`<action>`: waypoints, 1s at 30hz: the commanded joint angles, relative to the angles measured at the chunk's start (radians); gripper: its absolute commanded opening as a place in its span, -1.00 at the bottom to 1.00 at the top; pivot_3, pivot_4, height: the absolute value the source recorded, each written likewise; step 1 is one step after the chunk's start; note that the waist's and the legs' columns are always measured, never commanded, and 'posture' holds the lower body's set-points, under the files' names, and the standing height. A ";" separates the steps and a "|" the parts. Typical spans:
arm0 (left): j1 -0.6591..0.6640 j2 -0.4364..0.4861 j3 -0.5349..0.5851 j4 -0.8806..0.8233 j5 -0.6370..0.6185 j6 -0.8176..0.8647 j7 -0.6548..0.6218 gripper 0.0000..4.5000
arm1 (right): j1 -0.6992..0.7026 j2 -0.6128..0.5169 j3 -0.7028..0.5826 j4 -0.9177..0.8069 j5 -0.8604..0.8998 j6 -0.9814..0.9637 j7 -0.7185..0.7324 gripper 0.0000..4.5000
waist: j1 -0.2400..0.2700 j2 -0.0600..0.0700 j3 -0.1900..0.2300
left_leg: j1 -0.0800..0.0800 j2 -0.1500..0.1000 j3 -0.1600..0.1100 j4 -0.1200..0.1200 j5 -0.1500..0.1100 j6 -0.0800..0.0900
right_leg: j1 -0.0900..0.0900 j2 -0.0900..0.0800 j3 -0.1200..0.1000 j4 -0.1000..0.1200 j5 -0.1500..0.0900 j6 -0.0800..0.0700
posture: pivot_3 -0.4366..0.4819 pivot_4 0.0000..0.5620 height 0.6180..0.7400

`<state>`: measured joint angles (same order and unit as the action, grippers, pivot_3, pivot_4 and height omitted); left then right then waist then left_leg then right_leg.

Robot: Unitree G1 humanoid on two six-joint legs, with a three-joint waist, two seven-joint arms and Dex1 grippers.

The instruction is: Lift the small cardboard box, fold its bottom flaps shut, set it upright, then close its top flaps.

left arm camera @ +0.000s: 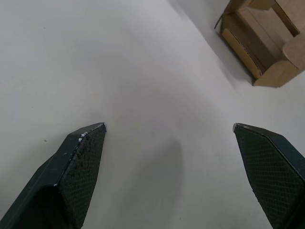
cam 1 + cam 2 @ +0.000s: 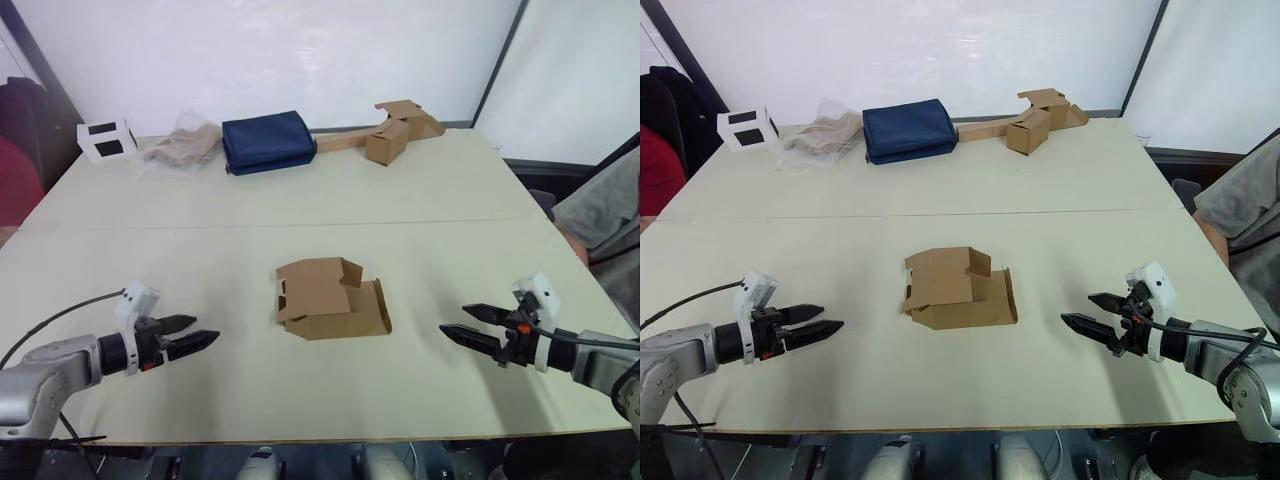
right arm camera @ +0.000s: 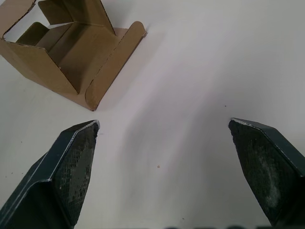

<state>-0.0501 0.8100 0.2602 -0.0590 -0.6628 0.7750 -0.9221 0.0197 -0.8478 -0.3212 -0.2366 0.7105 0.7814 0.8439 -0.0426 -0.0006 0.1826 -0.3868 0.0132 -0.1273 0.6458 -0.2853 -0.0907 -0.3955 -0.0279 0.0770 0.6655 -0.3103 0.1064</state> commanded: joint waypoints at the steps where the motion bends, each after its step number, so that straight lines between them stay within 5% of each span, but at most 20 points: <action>1: 0.007 0.013 -0.008 0.000 0.038 -0.039 -0.010 0.96 | -0.010 -0.005 -0.005 -0.030 -0.005 -0.007 0.002 1.00 | 0.000 0.000 0.000 | 0.000 0.000 0.000 0.000 0.000 0.000 | 0.000 0.000 0.000 0.000 0.000 0.000 | -0.05 -0.47 1.00; 30: -0.061 0.010 -0.002 0.062 0.049 -0.043 -0.047 0.96 | -0.048 0.001 0.014 -0.044 -0.066 -0.027 -0.009 1.00 | 0.000 0.000 0.000 | 0.000 0.000 0.000 0.000 0.000 0.000 | 0.000 0.000 0.000 0.000 0.000 0.000 | -0.05 -0.47 1.00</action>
<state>-0.0952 0.7987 0.2430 -0.0074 -0.5917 0.7102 -0.9365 -0.0311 -0.8434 -0.2798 -0.2333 0.6368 0.7582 0.8399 -0.0422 -0.0006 0.1825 -0.3868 0.0132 -0.1273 0.6461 -0.2853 -0.0906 -0.3955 -0.0280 0.0768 0.6659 -0.3102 0.1064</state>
